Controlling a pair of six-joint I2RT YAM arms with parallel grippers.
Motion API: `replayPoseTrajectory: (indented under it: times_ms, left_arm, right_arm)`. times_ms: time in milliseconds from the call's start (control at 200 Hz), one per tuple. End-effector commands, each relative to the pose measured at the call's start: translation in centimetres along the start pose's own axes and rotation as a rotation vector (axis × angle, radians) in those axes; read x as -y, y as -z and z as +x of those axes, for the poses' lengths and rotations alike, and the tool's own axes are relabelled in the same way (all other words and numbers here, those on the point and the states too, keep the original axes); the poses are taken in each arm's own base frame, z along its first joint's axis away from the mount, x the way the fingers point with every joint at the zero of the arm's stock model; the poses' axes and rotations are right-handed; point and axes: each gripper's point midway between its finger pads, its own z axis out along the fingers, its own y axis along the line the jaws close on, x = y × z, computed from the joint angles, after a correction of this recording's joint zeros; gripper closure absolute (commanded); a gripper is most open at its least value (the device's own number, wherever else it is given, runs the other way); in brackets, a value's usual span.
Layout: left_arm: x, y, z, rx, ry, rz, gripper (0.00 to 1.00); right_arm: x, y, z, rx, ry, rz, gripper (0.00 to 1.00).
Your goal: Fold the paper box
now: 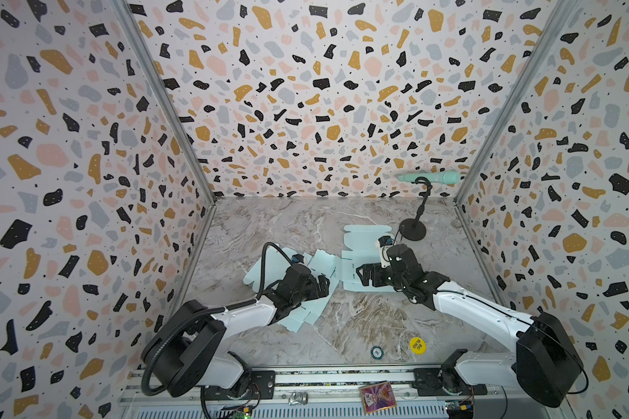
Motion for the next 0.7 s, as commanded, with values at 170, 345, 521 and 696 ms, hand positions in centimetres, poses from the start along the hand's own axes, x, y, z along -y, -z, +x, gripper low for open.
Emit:
replayPoseTrajectory:
  times_ms: [170,345,521,696]
  left_arm:
    - [-3.0,-1.1,-4.2,-0.005,-0.101,-0.056,0.0]
    - [-5.2,-2.8,-3.6,-0.043,-0.085,-0.07,0.0]
    - [-7.2,-2.9,-1.8,-0.078,-0.076,-0.107,0.0]
    - [-10.0,-1.7,-0.3,-0.065,-0.01,-0.179,0.0]
  right_arm:
    - [-5.6,-2.4,2.2,-0.097,0.005,-0.134,0.01]
    - [-6.5,-4.0,1.1,-0.091,0.016,-0.151,0.01]
    - [-6.9,-5.1,1.1,-0.115,0.012,-0.164,0.01]
    - [-6.7,-4.7,0.8,-0.109,0.012,-0.163,0.01]
